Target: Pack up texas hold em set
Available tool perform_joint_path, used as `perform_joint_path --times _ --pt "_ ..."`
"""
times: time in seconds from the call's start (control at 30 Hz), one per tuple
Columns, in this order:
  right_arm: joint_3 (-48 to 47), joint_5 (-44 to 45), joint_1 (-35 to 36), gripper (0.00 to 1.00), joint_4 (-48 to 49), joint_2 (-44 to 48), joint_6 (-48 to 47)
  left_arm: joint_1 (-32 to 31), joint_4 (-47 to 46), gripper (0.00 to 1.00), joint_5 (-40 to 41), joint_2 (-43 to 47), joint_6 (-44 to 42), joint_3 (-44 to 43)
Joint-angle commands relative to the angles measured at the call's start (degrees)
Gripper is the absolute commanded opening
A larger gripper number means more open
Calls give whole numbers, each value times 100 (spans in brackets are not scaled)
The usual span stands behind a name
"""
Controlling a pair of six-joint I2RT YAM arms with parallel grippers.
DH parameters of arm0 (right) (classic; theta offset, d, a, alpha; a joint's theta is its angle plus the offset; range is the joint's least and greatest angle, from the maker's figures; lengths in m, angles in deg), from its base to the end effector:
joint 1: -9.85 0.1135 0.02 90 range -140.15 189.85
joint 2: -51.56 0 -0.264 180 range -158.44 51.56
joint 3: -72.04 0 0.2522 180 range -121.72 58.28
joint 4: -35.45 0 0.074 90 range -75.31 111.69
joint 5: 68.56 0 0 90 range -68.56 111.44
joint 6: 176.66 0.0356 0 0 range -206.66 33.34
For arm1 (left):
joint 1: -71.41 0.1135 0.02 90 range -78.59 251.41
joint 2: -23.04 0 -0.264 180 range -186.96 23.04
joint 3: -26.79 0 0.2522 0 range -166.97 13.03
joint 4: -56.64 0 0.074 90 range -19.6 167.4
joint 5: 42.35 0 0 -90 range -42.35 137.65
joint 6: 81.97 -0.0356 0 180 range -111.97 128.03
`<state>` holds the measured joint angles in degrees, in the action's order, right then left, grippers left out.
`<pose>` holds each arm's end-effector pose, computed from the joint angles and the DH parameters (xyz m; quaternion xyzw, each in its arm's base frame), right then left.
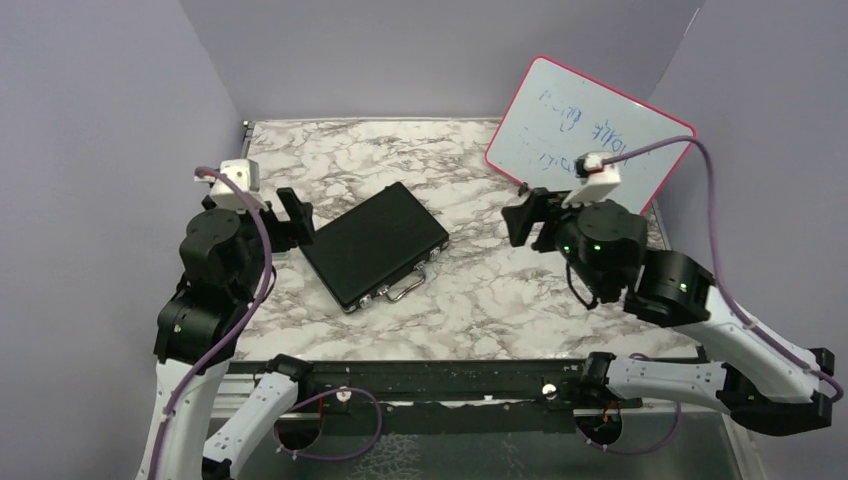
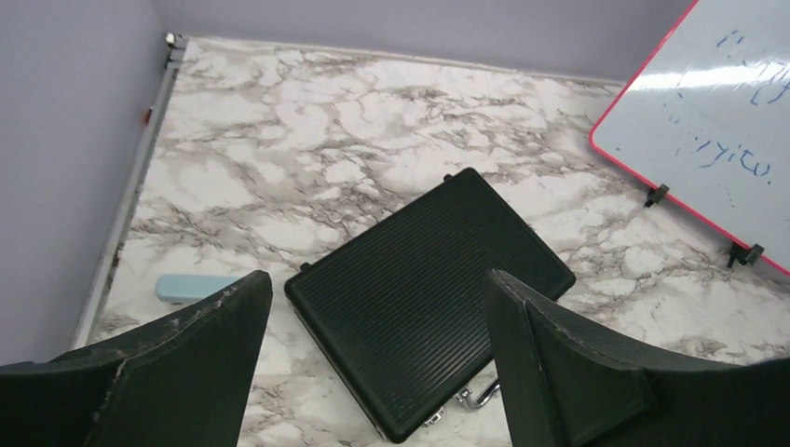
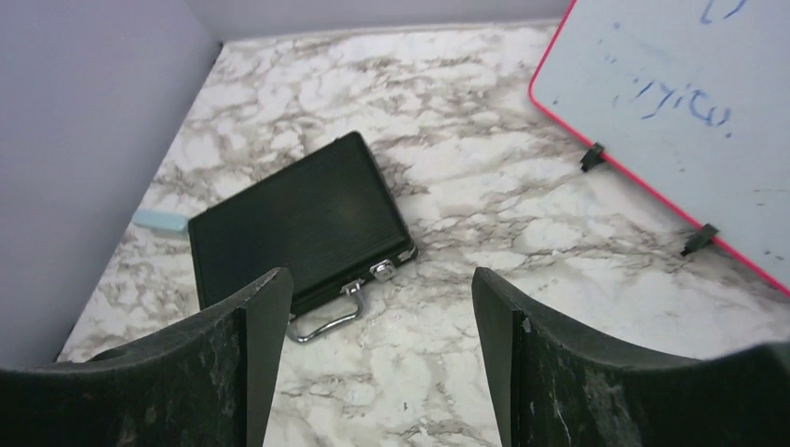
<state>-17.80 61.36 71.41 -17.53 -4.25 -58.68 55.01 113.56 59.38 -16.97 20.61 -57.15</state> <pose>0.1041 0.1443 0.4401 -0.0311 0.7897 0.1874 0.5834 0.1032 -0.0228 0.4337 -0.0376 0.7801 -0.0775 0.6196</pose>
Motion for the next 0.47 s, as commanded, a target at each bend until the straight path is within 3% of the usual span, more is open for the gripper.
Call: perform_joint_path --times 0.0,0.17,0.43 --pt "-100 750 36 75 -131 662 -640 -29 -55 88 484 497 -350 -379" --pt "36 645 32 75 158 1275 -882 -25 17 89 415 734 -300 -617" --pt "102 726 38 77 -34 1526 -887 -29 33 89 305 823 78 -471"
